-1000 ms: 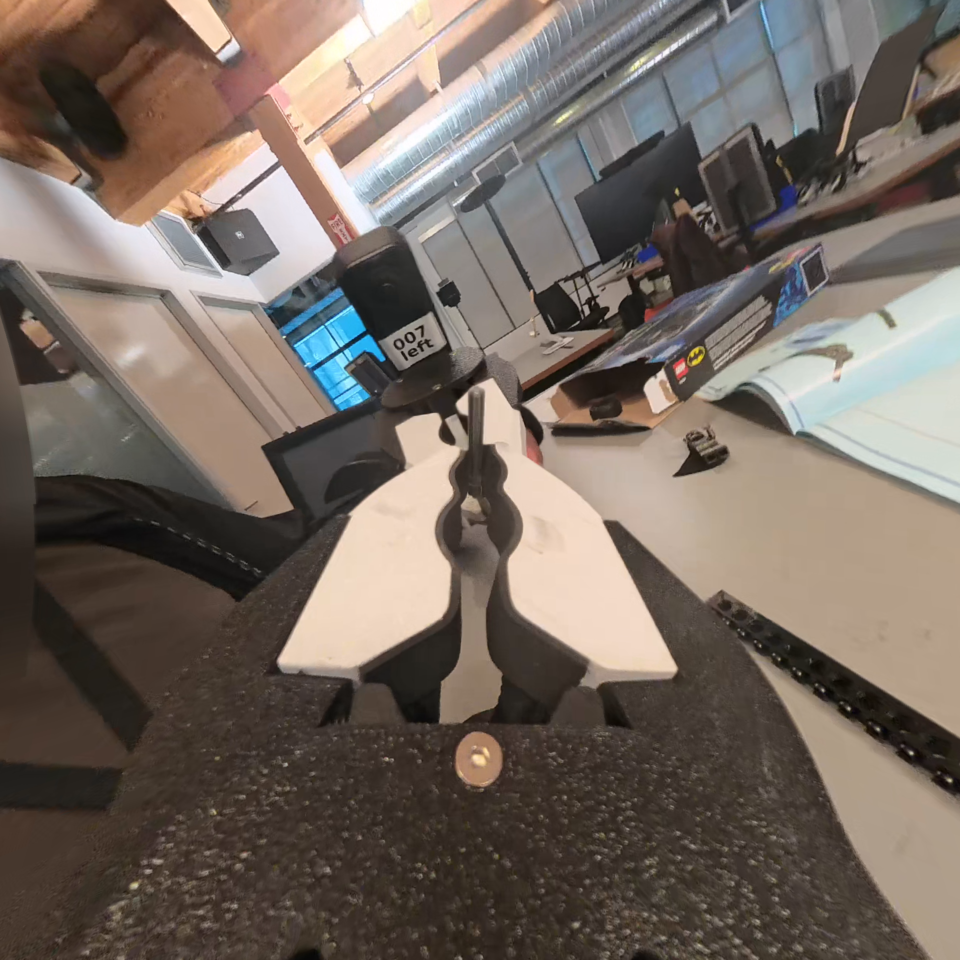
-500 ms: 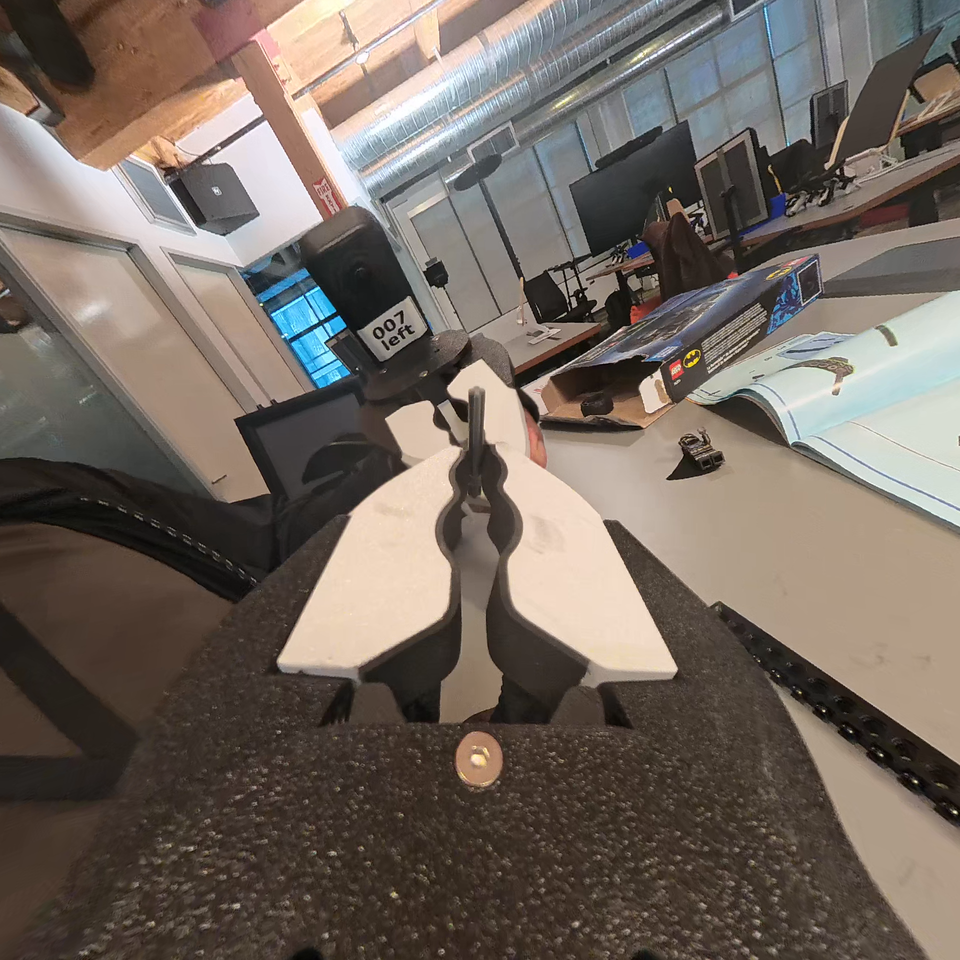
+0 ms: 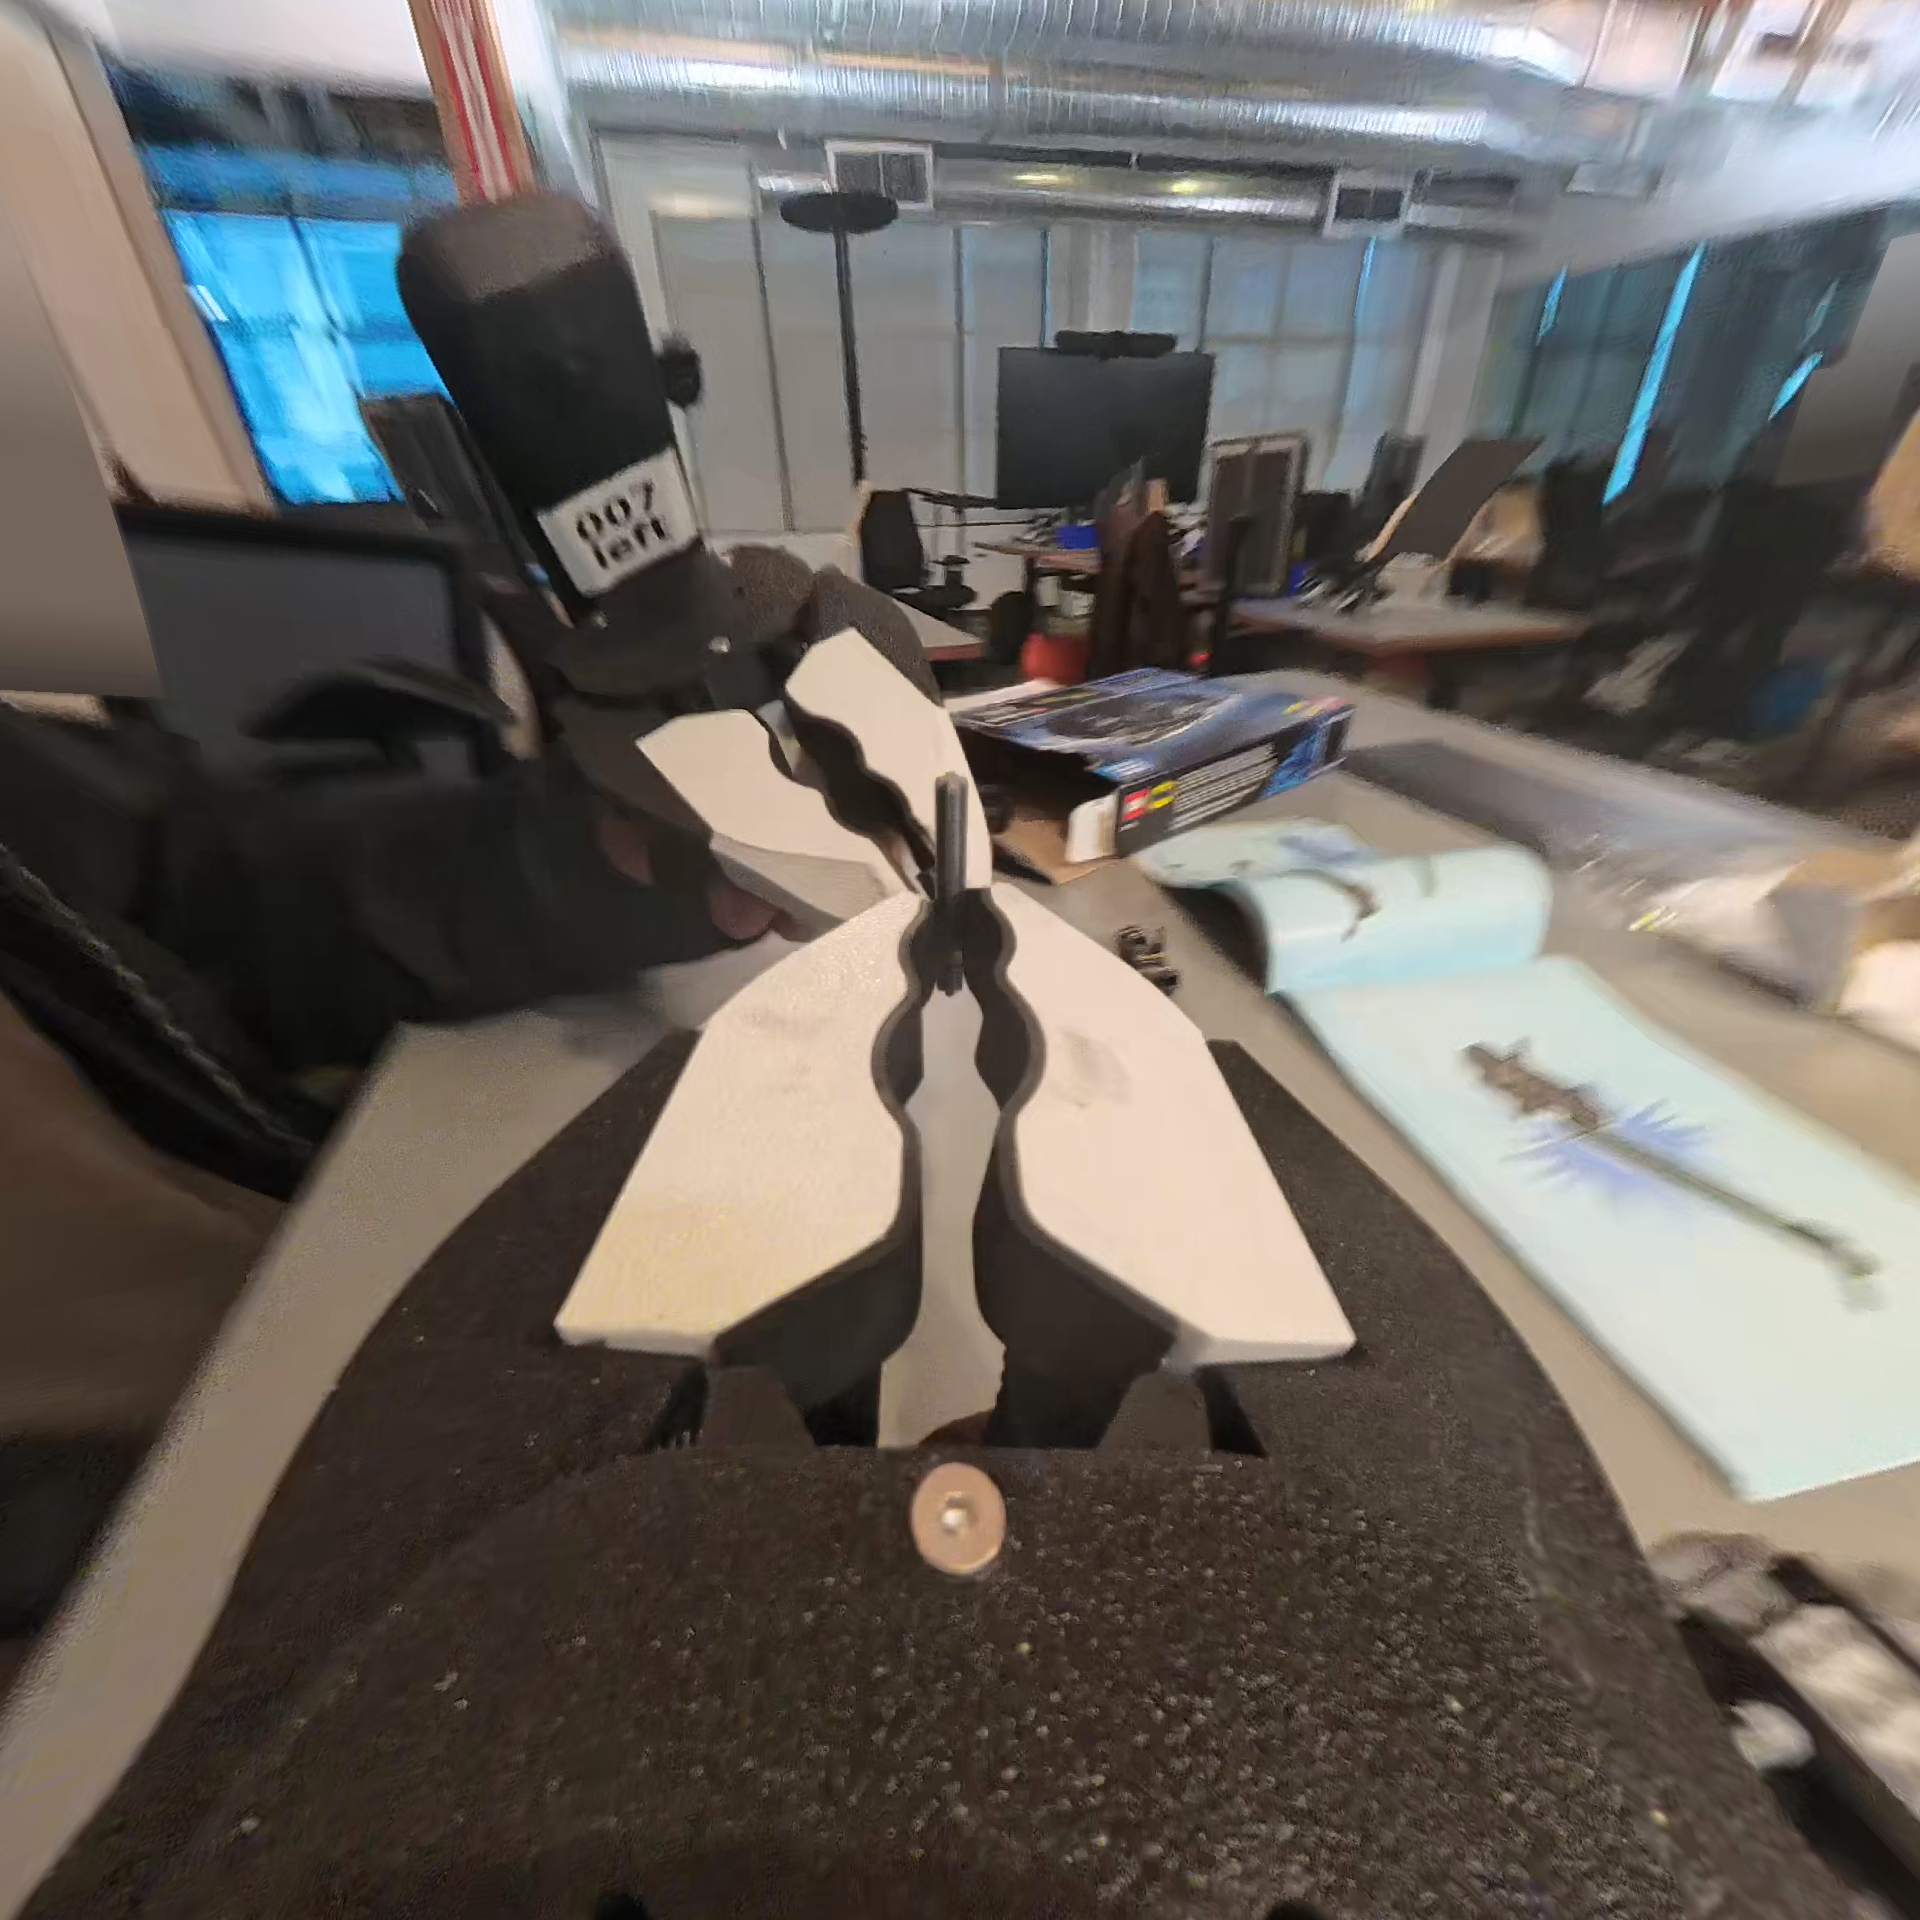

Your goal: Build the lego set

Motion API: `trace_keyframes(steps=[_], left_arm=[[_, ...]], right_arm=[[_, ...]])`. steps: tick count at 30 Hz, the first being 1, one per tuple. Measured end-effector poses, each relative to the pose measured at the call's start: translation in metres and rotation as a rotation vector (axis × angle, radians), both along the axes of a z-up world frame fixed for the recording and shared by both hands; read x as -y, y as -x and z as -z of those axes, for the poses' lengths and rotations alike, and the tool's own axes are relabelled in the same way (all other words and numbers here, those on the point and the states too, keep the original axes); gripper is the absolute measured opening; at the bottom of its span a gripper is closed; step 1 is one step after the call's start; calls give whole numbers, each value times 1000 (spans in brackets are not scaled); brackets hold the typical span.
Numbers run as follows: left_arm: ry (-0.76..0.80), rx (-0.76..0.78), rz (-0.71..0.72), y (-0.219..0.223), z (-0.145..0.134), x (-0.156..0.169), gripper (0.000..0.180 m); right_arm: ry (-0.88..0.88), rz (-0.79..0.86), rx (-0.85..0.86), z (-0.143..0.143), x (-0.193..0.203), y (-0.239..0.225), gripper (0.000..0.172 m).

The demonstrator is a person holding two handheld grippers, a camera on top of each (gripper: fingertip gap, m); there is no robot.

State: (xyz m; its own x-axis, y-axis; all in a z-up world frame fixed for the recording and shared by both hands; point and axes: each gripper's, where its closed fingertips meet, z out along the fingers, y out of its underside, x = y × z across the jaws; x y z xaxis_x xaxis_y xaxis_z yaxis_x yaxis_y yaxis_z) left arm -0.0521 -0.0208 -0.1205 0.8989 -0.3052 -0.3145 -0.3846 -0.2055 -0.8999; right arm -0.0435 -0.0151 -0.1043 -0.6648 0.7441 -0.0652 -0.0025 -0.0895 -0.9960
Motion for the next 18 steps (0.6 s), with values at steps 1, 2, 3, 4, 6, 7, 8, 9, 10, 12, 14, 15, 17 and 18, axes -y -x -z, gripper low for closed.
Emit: trace_keyframes(steps=[1,2,3,4,6,7,8,9,10,12,14,15,17,18], left_arm=[[-10,-63,-30,2,0,-1,7],[-22,-124,-56,4,-1,-3,7],[-35,-184,-82,6,-2,-4,7],[-50,-240,-108,9,-4,-5,7],[-77,-330,-142,12,-9,-6,7],[-96,-372,-161,14,-13,-7,7],[-114,-415,-178,16,-17,-7,7],[-130,-459,-195,17,-22,-7,7],[-147,-499,-211,19,-27,-7,7],[-185,-546,-233,20,-36,-8,7],[-221,-536,-250,19,-43,-10,7],[-238,-525,-262,18,-45,-11,7],[-260,-523,-289,16,-46,-11,7],[-267,-526,-305,15,-47,-11,7]], right_arm=[[-89,39,-71,-1,1,-2,5],[-174,76,-148,-4,2,-4,5],[-246,106,-225,-8,5,-7,5],[-306,133,-295,-12,8,-10,5],[-394,191,-411,-21,12,-13,5],[-423,225,-460,-25,13,-14,5],[-446,257,-505,-30,14,-14,5],[-457,286,-541,-35,14,-13,5],[-456,307,-568,-40,14,-12,5],[-426,337,-599,-48,14,-10,5],[-376,371,-613,-53,12,-6,5],[-337,386,-612,-55,10,-4,5],[-242,382,-581,-57,8,-2,5],[-189,364,-560,-59,8,-2,5]])
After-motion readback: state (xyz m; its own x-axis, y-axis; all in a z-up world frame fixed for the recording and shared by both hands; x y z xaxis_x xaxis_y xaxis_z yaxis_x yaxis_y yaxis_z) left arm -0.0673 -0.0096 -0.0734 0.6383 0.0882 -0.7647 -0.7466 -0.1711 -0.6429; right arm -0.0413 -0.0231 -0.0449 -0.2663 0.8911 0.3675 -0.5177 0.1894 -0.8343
